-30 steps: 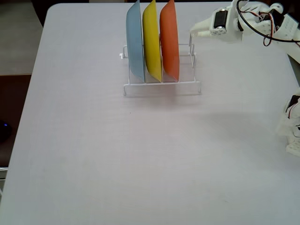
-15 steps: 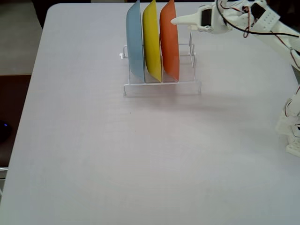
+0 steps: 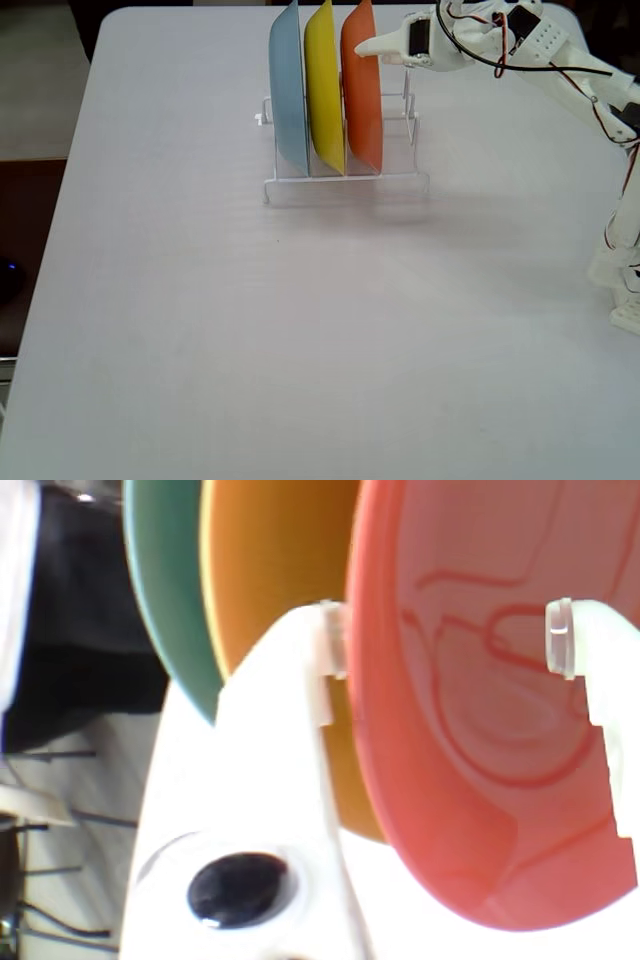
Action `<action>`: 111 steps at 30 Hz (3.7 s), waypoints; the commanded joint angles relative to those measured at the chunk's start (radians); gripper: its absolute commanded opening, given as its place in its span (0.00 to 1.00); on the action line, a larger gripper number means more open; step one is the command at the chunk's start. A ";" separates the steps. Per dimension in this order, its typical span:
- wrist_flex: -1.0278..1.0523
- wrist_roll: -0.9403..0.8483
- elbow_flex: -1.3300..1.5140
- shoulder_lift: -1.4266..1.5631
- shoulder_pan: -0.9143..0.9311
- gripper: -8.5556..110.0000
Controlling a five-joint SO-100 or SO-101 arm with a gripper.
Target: Please give me two plates.
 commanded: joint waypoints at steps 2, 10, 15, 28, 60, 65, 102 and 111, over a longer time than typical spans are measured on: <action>0.009 0.014 -0.100 -0.009 0.006 0.24; 0.041 0.055 -0.212 -0.061 -0.009 0.07; 0.173 0.133 -0.362 -0.061 -0.026 0.07; 0.307 0.291 -0.623 0.091 -0.067 0.07; -0.087 0.686 -0.245 0.620 -0.575 0.07; -0.273 0.744 -0.173 0.611 -0.663 0.07; -0.670 0.911 0.009 0.480 -0.752 0.07; -0.672 0.907 0.009 0.474 -0.752 0.07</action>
